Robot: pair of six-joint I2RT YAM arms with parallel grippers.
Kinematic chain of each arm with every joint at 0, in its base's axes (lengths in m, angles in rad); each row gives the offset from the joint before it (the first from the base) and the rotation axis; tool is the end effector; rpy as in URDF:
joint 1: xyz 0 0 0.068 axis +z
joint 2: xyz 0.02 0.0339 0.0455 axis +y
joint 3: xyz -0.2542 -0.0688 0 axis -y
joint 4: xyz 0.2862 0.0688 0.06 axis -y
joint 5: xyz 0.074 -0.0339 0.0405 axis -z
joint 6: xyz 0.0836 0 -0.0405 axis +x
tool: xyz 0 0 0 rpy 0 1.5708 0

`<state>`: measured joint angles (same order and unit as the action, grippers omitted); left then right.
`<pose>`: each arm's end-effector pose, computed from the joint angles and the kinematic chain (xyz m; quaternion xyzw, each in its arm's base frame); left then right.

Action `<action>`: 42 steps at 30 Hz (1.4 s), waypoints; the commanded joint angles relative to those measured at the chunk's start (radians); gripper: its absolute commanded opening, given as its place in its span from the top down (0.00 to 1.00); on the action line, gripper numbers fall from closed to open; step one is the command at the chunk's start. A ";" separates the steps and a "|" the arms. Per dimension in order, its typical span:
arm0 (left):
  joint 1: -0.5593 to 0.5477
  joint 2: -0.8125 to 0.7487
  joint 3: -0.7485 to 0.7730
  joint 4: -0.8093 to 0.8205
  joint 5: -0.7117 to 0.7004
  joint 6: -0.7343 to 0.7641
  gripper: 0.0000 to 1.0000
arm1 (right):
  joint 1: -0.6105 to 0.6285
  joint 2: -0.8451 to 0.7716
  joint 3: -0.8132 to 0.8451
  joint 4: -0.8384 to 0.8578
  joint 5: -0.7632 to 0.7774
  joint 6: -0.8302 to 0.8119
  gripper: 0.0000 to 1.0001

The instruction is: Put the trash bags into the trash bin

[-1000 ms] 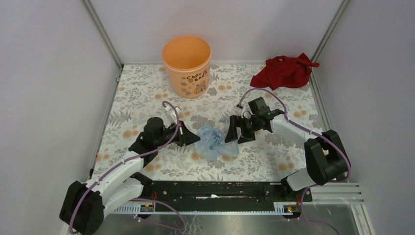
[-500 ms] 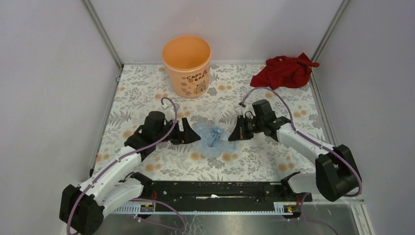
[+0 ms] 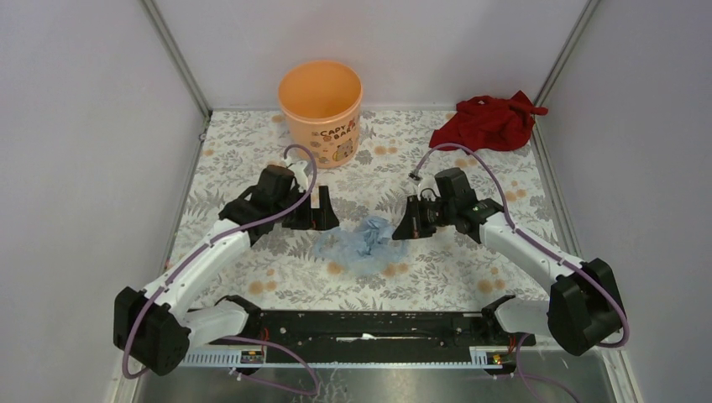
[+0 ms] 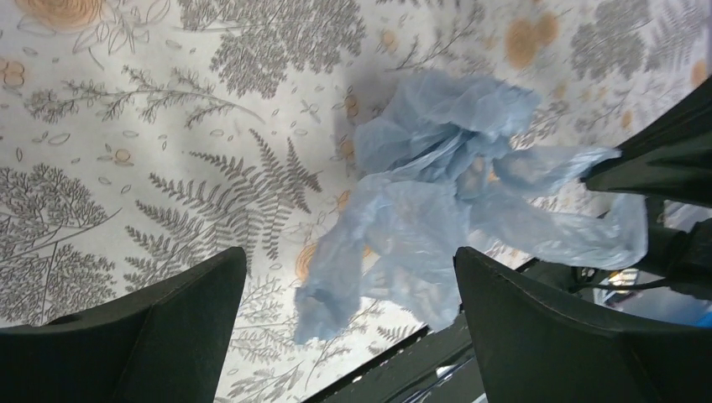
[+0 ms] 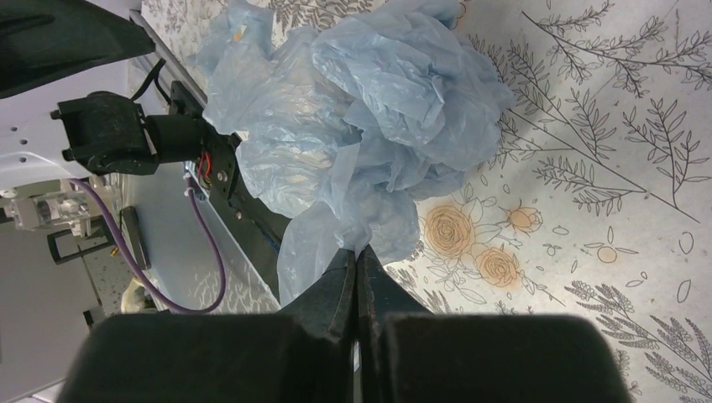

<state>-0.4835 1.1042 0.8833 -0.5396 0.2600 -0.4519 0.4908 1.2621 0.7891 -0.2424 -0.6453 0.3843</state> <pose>0.2646 -0.1632 0.2297 0.0655 0.9104 -0.2825 0.2951 0.2684 0.2004 0.1864 -0.1773 0.8547 0.4280 0.2341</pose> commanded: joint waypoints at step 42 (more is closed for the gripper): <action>-0.506 0.020 0.617 0.327 -0.460 0.131 1.00 | -0.056 -0.111 0.945 -0.387 0.492 -0.011 1.00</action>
<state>-0.8555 1.3296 1.4033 -0.3363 -0.0040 -0.4679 0.3935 1.4422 1.6146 -0.6987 -0.1631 0.4377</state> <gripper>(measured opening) 0.004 0.017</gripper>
